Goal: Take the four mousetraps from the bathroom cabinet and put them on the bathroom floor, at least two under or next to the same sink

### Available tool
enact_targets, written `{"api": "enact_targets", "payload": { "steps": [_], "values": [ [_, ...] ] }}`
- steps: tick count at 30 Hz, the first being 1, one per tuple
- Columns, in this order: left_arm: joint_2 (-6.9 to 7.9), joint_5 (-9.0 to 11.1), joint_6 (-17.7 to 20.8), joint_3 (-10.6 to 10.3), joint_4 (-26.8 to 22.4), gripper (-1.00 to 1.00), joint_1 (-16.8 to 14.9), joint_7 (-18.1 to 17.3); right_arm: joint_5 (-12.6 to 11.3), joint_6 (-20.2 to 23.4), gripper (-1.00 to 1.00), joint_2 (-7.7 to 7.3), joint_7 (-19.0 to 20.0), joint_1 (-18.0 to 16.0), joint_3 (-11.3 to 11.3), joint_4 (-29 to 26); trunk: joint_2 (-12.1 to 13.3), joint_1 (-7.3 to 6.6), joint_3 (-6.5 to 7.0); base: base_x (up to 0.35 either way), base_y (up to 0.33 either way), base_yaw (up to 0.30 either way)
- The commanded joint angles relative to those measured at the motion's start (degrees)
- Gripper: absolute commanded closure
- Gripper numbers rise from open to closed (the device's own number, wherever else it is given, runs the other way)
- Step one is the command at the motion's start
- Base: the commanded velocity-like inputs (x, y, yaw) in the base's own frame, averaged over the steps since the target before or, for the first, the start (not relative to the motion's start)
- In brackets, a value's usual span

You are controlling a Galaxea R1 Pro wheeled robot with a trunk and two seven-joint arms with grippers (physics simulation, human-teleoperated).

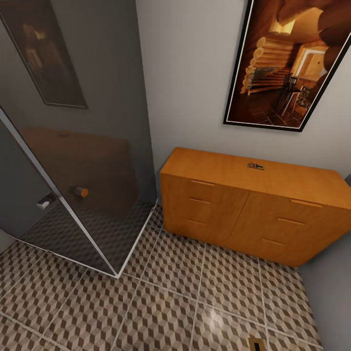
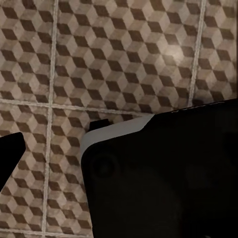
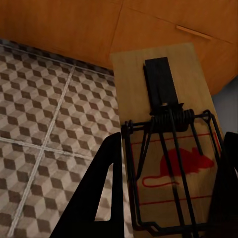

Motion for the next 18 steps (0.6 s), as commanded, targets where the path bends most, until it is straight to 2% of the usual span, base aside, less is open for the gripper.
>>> {"api": "enact_targets", "payload": {
  "steps": [1,8,16,17,18],
  "values": [
    [-0.09,-0.8,0.2,0.1,-0.3,-1.0,0.0,0.2,-0.7,-0.3,1.0,0.0,0.2,0.0,0.5,0.1,-0.1,0.03,-0.09,0.0,0.0,0.0],
    [-2.0,-3.1,2.4,2.2,-2.5,-1.0,0.0,-2.1,-0.7,-0.2,1.0,-0.16,0.1,0.0,0.5,0.1,-0.1,0.03,-0.09,0.0,0.0,0.0],
    [-4.51,-5.7,5.0,4.7,-5.1,-1.0,0.0,0.5,-0.8,-0.2,1.0,-0.2,0.1,0.0,0.5,0.1,-0.1,0.03,-0.09,0.0,0.0,0.0],
    [-4.57,-12.3,17.9,11.3,-27.9,-1.0,0.0,1.0,-0.8,-0.2,1.0,-0.2,0.1,0.0,0.5,0.1,-0.1,0.03,-0.09,0.0,0.0,0.0],
    [-4.6,-11.6,17.9,11.4,-28.9,-1.0,0.0,1.1,-0.8,-0.2,1.0,-0.2,0.1,0.0,0.5,0.1,-0.1,0.03,-0.09,0.0,0.0,0.0]
  ]
}}
